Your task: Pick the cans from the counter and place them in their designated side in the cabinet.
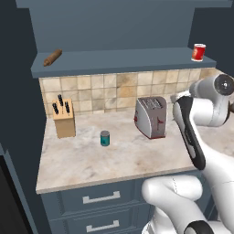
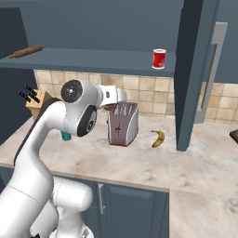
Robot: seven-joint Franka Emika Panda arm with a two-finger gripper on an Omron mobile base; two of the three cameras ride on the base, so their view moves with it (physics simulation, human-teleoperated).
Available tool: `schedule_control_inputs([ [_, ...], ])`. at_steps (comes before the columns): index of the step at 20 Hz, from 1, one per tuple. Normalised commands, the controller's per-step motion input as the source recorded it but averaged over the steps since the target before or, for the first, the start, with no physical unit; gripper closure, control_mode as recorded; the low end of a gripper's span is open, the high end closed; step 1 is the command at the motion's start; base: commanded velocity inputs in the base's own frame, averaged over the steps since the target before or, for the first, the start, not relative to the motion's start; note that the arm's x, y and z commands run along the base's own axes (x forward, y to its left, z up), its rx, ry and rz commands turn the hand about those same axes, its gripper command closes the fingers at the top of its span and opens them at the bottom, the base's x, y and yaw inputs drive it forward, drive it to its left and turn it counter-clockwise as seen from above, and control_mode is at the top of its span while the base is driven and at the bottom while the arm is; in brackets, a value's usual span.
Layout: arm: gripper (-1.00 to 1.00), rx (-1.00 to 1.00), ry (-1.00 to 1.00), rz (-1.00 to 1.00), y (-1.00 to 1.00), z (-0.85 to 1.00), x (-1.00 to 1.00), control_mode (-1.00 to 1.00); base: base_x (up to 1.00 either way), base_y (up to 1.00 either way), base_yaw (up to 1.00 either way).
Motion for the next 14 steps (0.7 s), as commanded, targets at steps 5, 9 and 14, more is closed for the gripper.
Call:
schedule_control_inputs([
  [5,1.0,-0.02,0.0,0.0,0.0,0.3,0.0,-1.0,0.0,0.0,0.0],
  [9,1.0,0.0,0.0,0.0,0.0,0.3,0.0,-1.0,0.0,0.0,0.0],
  [14,1.0,0.0,0.0,0.0,0.0,0.28,0.0,-1.0,0.0,0.0,0.0],
])
